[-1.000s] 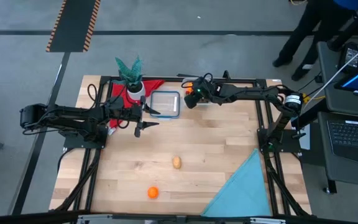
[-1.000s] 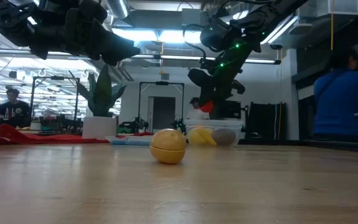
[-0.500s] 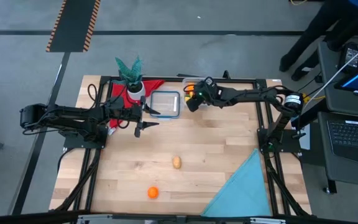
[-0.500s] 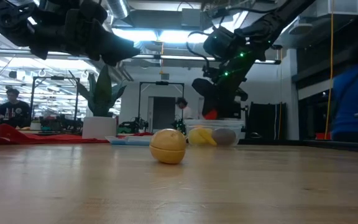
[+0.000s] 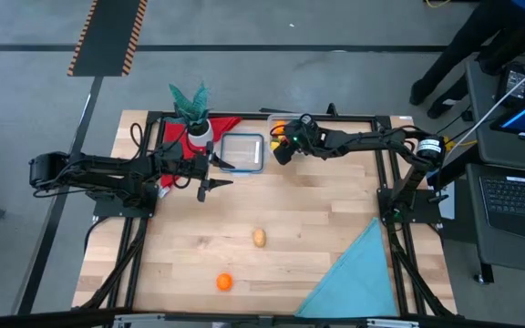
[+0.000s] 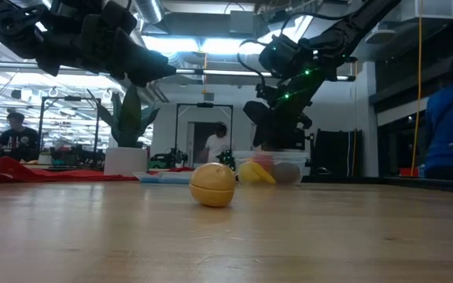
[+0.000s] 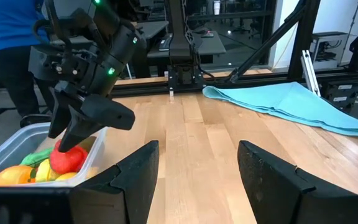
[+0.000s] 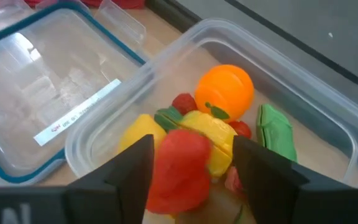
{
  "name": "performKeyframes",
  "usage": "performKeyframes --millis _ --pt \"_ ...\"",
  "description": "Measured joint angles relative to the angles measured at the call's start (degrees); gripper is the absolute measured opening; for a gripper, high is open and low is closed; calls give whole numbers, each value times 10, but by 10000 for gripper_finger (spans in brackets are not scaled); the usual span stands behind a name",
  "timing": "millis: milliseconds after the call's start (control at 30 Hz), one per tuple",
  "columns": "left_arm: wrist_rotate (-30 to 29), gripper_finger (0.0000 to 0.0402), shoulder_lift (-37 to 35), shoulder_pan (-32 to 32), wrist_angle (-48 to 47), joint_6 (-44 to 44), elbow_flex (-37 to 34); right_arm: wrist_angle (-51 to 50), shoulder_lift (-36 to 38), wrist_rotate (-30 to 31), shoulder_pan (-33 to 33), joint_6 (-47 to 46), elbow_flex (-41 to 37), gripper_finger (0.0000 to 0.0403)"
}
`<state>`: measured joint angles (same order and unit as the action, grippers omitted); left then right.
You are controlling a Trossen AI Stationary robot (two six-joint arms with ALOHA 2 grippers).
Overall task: Pick and placing Produce into tupperware
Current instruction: Put the potato into the transparent bin
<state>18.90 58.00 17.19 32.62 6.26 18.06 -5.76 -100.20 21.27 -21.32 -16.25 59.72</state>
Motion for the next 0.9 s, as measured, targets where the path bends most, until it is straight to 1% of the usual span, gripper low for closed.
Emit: performKeyframes --millis 133,233,567,733,833,900 --pt "0 210 0 0 0 0 0 3 0 0 0 0 0 245" --pt "0 210 0 0 0 0 0 5 0 0 0 1 0 258" --pt "0 210 0 0 0 0 0 7 5 0 2 31 0 261" --pt "0 210 -11 0 -6 0 0 20 52 3 30 61 -11 261" --pt "0 210 -30 0 -27 0 0 60 92 45 61 71 -56 261" --pt "0 210 -47 0 -52 -1 1 118 124 73 86 87 -102 261"
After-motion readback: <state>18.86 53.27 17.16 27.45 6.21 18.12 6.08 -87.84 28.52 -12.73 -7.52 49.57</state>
